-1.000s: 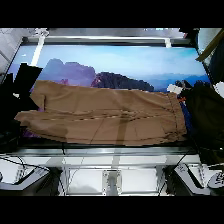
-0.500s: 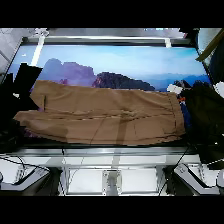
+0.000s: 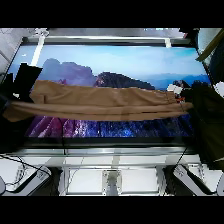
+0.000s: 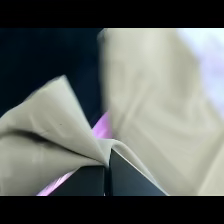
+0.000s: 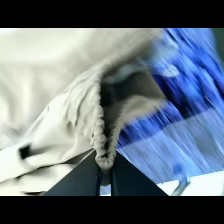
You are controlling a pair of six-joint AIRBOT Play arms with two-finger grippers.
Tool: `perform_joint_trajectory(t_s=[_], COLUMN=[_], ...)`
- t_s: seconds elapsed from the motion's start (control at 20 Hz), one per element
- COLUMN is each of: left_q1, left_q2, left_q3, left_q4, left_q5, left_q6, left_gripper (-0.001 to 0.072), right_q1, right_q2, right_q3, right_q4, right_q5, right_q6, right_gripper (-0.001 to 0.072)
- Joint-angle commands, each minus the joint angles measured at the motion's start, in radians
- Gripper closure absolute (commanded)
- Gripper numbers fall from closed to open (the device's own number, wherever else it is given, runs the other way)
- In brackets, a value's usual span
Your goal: Fold the clothes and pants, and hang the long-sleeved shirts on hangers.
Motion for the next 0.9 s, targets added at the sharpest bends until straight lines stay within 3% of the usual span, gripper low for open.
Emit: perform_joint_trajectory(t_s=[0.0,0.1,0.25,0.4,0.65,0.7,0.75,0.8,0.85], left_q1=[-0.226,-0.307,-0.384,-0.417,-0.44,-0.441,-0.441,-0.441,-0.437], left_q2=[-0.108,-0.233,-0.432,-0.59,-0.695,-0.697,-0.693,-0.681,-0.659], left_q3=[0.143,0.237,0.396,0.517,0.57,0.57,0.571,0.572,0.572], left_q4=[0.223,0.358,0.421,0.444,0.446,0.447,0.447,0.447,0.447], left_q5=[0.183,0.227,0.257,0.267,0.322,0.319,0.314,0.307,0.303], left_q6=[-0.261,-0.386,-0.462,-0.499,-0.499,-0.498,-0.497,-0.465,-0.439], left_gripper=[0.0704,0.0704,0.0704,0.0704,0.0701,0.0697,0.0635,0.034,0.0089], right_q1=[0.172,0.219,0.276,0.285,0.32,0.33,0.335,0.335,0.328], right_q2=[-0.101,-0.187,-0.326,-0.45,-0.54,-0.539,-0.539,-0.539,-0.539], right_q3=[0.095,0.148,0.224,0.261,0.274,0.279,0.291,0.318,0.353], right_q4=[0.011,0.014,0.014,0.023,0.044,0.044,0.043,0.043,0.035], right_q5=[-0.214,-0.322,-0.402,-0.456,-0.526,-0.535,-0.529,-0.497,-0.45], right_q6=[0.142,0.186,0.208,0.274,0.274,0.26,0.239,0.235,0.233], right_gripper=[0.0675,0.0675,0.0675,0.0675,0.0674,0.0637,0.0469,0.0284,0.0269])
